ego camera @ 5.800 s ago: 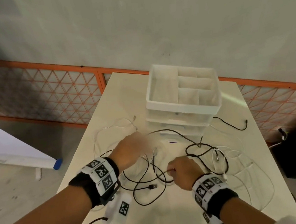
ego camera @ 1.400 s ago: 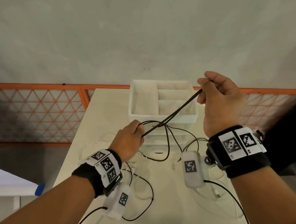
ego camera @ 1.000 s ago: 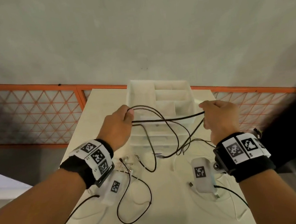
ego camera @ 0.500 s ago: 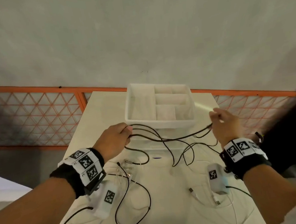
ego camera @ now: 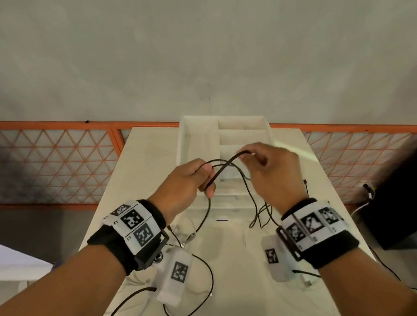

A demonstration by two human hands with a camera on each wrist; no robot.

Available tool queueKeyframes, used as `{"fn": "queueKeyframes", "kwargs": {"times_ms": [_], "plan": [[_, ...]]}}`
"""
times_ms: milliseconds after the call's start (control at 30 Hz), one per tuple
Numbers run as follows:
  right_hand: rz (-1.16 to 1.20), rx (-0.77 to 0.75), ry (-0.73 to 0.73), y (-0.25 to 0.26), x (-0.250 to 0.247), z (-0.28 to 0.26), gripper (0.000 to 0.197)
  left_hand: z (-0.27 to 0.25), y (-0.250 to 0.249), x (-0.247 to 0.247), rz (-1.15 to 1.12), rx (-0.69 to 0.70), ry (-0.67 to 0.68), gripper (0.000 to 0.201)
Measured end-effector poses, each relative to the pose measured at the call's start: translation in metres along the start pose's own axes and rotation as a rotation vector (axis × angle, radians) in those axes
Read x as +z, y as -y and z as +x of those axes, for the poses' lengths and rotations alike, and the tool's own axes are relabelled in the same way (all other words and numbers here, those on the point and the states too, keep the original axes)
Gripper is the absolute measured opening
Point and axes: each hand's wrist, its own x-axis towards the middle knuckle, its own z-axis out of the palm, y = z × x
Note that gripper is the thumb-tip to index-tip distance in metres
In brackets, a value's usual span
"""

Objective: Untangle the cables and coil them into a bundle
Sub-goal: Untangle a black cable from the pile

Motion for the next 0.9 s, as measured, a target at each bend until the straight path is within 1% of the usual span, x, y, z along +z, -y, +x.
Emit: {"fn": "queueKeyframes", "kwargs": {"times_ms": [100,200,233,300,367,433,533,567,633,667,733,767,800,867,900], "plan": [[0.085,0.111,-0.104,-0.004,-0.023,0.013,0.016,-0.008,0.024,0.000,-0.045,-0.064,-0.003,0.032],[0.136,0.169,-0.228,-0.008,-0.036,0.024,0.013,-0.014,0.043,-0.003,-0.110,-0.138,-0.017,0.031],[0.138,0.197,-0.244,-0.010,-0.039,0.026,0.013,-0.016,0.049,-0.005,-0.127,-0.158,-0.023,0.031],[0.119,0.264,-0.231,-0.018,-0.045,0.030,0.013,-0.020,0.058,-0.010,-0.174,-0.203,-0.027,0.031],[0.128,0.309,-0.209,-0.025,-0.051,0.034,0.022,-0.024,0.064,-0.016,-0.218,-0.249,-0.019,0.031],[0.141,0.266,-0.214,-0.030,-0.056,0.035,0.028,-0.028,0.066,-0.020,-0.239,-0.287,0.002,0.030],[0.125,0.156,-0.229,-0.035,-0.059,0.027,0.025,-0.029,0.058,-0.024,-0.293,-0.277,-0.014,0.028],[0.092,0.147,-0.209,-0.037,-0.057,0.020,0.023,-0.028,0.053,-0.026,-0.299,-0.261,-0.045,0.027],[-0.054,0.225,-0.092,-0.053,-0.050,0.001,0.025,-0.025,0.045,-0.030,-0.263,-0.212,-0.129,0.027],[-0.185,0.302,0.028,-0.065,-0.045,-0.010,0.029,-0.024,0.041,-0.032,-0.228,-0.188,-0.165,0.028],[-0.438,0.466,0.316,-0.080,-0.037,-0.030,0.038,-0.022,0.032,-0.034,-0.142,-0.142,-0.206,0.029],[-0.462,0.513,0.418,-0.080,-0.035,-0.038,0.047,-0.022,0.026,-0.034,-0.101,-0.120,-0.209,0.030],[-0.397,0.504,0.470,-0.075,-0.032,-0.041,0.057,-0.022,0.021,-0.032,-0.063,-0.099,-0.199,0.030],[-0.128,0.382,0.509,-0.052,-0.025,-0.044,0.075,-0.021,0.011,-0.024,0.017,-0.065,-0.140,0.032],[-0.035,0.316,0.527,-0.039,-0.018,-0.044,0.079,-0.022,0.006,-0.019,0.059,-0.047,-0.088,0.033]]}}
